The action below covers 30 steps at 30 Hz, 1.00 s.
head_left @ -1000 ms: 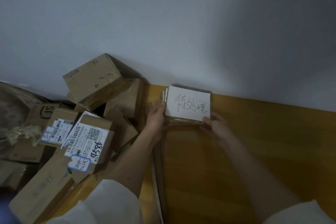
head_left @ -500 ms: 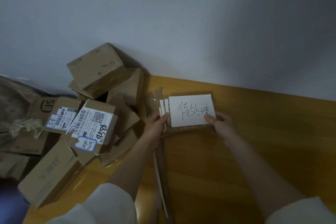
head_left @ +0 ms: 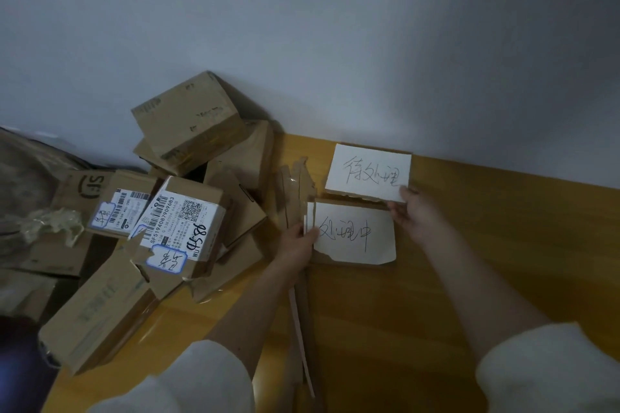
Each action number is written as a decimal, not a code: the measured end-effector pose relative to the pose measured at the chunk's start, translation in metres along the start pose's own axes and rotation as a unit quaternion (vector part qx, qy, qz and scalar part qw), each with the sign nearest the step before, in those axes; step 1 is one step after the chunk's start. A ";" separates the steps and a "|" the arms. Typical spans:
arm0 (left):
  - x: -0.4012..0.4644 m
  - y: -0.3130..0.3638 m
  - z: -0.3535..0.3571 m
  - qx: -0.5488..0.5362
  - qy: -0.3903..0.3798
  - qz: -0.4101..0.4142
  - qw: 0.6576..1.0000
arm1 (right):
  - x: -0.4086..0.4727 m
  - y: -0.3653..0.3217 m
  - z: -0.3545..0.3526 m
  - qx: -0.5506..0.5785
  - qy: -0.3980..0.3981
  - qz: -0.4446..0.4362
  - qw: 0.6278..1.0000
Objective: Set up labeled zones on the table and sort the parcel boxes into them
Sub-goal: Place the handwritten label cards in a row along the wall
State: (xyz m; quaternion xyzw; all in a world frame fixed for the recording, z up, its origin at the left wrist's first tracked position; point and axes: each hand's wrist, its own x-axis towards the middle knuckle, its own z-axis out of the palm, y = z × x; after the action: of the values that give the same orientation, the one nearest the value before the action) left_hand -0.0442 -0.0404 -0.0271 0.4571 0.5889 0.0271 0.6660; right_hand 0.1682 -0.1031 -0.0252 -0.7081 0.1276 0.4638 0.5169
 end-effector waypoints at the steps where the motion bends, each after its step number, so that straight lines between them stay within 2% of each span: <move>1: 0.000 0.000 0.000 0.003 0.000 -0.003 1.000 | 0.003 -0.002 0.008 -0.010 -0.006 0.000 1.000; 9: 0.007 -0.004 -0.002 0.008 -0.001 -0.004 1.000 | 0.018 -0.006 0.055 -0.047 -0.005 0.008 0.999; 14: 0.011 -0.001 -0.001 0.016 0.001 -0.008 1.000 | 0.029 -0.004 0.058 -0.032 0.020 0.006 0.999; 21: 0.011 0.004 0.001 0.021 0.006 -0.019 1.000 | 0.034 -0.001 0.050 -0.036 0.006 0.007 0.999; 26: 0.008 0.004 0.002 0.022 0.005 -0.017 1.000 | 0.037 -0.001 0.046 -0.113 0.032 -0.023 0.993; 30: 0.004 0.004 0.003 0.005 0.002 -0.019 1.000 | 0.033 -0.004 0.041 -0.139 0.013 -0.039 0.989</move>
State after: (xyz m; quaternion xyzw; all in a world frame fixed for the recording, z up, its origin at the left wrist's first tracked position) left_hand -0.0384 -0.0380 -0.0280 0.4496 0.5986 0.0123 0.6628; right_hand 0.1665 -0.0565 -0.0499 -0.7834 0.0406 0.4476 0.4293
